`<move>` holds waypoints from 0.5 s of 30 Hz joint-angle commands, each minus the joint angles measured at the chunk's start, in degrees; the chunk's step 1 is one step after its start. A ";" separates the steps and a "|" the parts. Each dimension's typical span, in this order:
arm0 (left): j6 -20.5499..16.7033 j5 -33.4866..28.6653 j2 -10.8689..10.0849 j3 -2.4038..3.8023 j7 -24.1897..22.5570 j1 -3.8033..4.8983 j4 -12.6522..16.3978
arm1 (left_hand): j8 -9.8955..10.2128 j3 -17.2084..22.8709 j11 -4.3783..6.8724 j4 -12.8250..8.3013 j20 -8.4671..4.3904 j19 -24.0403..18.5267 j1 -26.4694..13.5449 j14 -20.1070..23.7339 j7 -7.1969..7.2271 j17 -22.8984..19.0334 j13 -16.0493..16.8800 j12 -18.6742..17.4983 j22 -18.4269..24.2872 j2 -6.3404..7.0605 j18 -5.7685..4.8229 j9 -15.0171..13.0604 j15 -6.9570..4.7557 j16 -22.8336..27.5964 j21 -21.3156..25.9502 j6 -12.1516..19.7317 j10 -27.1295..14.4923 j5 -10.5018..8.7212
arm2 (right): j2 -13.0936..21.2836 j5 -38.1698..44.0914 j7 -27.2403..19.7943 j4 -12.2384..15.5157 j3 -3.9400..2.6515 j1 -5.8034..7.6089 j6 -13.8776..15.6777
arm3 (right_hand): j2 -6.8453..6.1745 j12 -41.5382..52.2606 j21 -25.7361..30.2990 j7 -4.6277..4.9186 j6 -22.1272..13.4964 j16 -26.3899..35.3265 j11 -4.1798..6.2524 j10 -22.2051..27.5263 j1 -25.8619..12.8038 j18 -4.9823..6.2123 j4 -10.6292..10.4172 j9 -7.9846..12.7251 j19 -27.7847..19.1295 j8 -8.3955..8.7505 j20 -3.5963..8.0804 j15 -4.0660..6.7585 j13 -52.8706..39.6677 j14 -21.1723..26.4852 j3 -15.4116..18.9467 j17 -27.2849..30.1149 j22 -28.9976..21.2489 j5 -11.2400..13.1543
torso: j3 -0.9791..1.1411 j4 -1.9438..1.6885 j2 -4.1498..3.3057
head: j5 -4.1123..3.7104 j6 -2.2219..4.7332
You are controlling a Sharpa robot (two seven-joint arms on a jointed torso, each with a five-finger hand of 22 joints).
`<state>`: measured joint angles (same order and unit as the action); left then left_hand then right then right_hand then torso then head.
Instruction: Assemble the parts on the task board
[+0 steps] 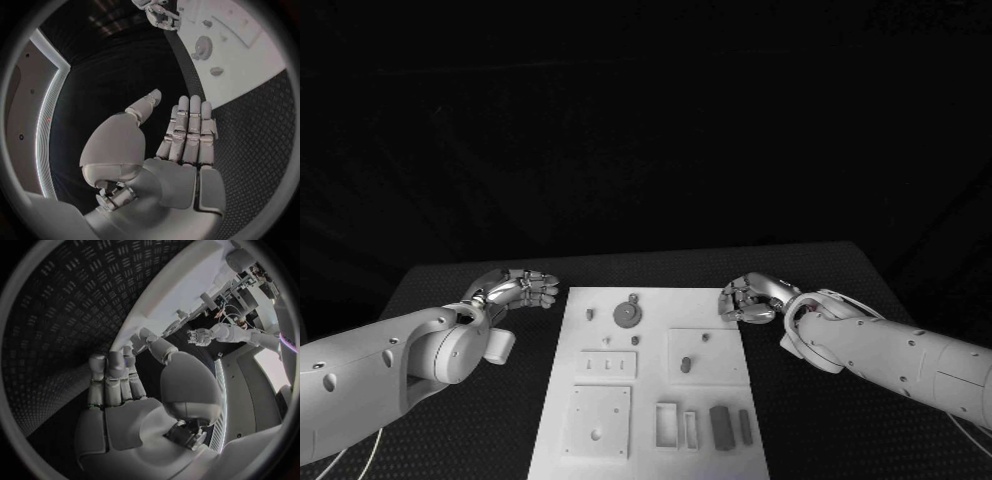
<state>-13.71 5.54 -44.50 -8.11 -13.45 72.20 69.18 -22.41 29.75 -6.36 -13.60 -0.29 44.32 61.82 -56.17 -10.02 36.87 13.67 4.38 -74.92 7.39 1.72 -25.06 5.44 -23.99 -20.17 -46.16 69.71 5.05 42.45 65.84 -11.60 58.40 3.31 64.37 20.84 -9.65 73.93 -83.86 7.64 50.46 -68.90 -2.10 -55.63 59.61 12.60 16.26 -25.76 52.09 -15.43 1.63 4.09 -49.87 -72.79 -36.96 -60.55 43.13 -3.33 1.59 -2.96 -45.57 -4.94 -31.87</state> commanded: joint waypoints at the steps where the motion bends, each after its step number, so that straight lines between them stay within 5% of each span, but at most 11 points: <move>1: 0.77 -0.30 0.14 0.06 -0.66 0.01 0.09 | 0.28 0.12 -0.06 -0.32 -0.10 -0.29 -0.14 -0.13 -0.36 0.07 -0.05 -0.36 -1.19 -0.29 0.35 -0.01 -0.07 -0.03 -0.22 0.17 -0.38 -0.08 | -0.16 0.06 0.41 0.00 0.10 -0.20 -0.75 | 0.66 0.41 -0.09 0.40 1.54 -0.20 0.50 -0.35 -0.16 2.40 0.09 -0.21 0.51 -0.66 0.10 0.54 0.09 -0.12 -0.69 -0.10 0.15 0.35 | 0.01 0.00 0.02 | -0.04 -0.25; 15: 0.79 -0.30 0.16 0.06 -0.55 0.01 -0.06 | 0.41 0.11 -0.09 -0.33 -0.11 -0.29 -0.18 -0.14 -0.43 0.08 -0.04 -0.38 -1.20 -0.23 0.37 0.00 -0.08 -0.04 -0.24 0.32 -0.41 -0.08 | -0.61 0.05 0.58 -0.04 0.10 -0.20 -0.71 | 0.69 0.48 -0.24 0.08 2.21 -0.31 0.82 -0.62 -0.52 2.40 0.10 -0.34 0.72 -1.00 0.25 0.86 0.09 -0.27 -1.07 -0.19 0.32 0.39 | 0.00 -0.04 -0.01 | -0.03 -0.29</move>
<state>-13.70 5.53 -44.44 -8.10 -13.43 72.20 69.08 -22.14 29.75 -6.36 -13.60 -0.29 44.33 61.82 -56.17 -10.23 36.86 13.67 4.38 -74.91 7.39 1.71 -25.05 5.44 -24.00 -20.17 -45.95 69.71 5.05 41.93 65.78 -11.46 58.35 3.31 64.37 20.85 -9.26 74.25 -83.86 7.15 51.65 -68.90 -1.62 -56.11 59.22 12.60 16.37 -26.06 52.41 -16.26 1.74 4.50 -49.87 -72.93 -37.81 -60.65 43.36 -3.33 1.59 -2.99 -45.57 -4.97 -32.24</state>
